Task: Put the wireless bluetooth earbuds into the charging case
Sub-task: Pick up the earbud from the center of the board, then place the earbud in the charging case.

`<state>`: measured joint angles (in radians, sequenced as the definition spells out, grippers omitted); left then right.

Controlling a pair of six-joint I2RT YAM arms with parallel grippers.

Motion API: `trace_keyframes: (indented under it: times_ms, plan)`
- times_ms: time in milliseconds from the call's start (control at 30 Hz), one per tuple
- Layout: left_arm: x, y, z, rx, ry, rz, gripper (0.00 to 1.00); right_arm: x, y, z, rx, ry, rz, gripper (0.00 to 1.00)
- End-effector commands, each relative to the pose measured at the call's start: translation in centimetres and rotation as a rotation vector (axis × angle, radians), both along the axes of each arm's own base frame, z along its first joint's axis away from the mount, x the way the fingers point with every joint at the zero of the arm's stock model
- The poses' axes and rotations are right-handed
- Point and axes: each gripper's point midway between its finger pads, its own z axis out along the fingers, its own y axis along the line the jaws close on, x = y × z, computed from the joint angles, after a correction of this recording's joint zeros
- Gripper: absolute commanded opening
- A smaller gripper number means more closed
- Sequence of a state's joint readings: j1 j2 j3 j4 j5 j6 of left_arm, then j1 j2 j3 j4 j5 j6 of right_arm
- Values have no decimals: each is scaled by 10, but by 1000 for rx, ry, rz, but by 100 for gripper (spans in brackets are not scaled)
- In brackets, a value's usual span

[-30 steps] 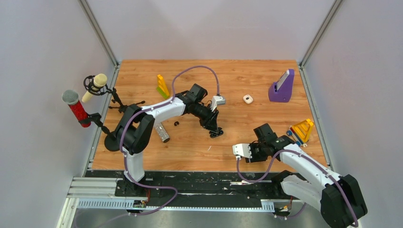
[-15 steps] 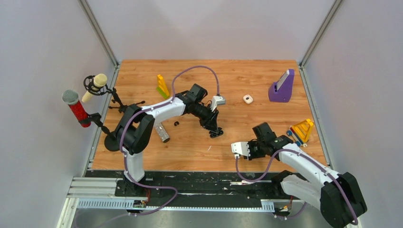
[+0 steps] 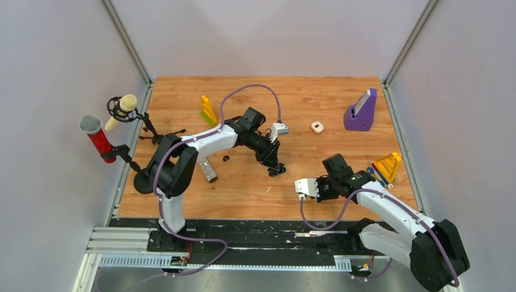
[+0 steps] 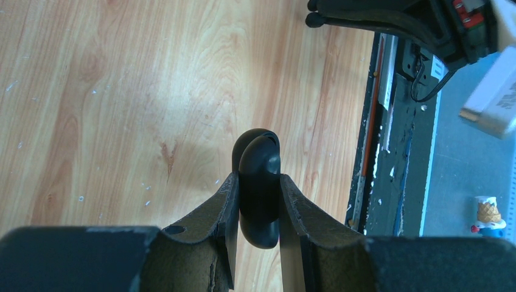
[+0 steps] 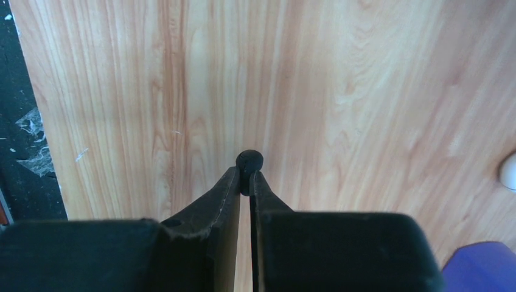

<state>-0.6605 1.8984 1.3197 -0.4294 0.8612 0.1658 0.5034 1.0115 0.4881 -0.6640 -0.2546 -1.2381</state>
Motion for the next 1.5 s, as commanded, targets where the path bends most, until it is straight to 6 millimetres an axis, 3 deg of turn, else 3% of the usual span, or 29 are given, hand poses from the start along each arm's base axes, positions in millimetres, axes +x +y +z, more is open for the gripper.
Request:
trace_keyframes:
  times_ms: [0,100,267,533,900,1467]
  plan:
    - [6,-9,14,-43,-35,-13,18,20,23,51,90,-73,2,4]
    - [5,-10,14,-43,-35,-11,18,34,42,82,143,-139,20,3]
    - [1,-13,12,-39,-27,-23,18,44,75,102,170,-201,78,2]
    - [-3,-16,12,-46,7,-39,18,52,104,100,94,-272,163,0]
    - [-6,-19,10,-56,47,-51,18,42,131,98,84,-280,231,0]
    - [-8,-19,15,-65,46,-57,18,47,142,86,15,-298,247,0]
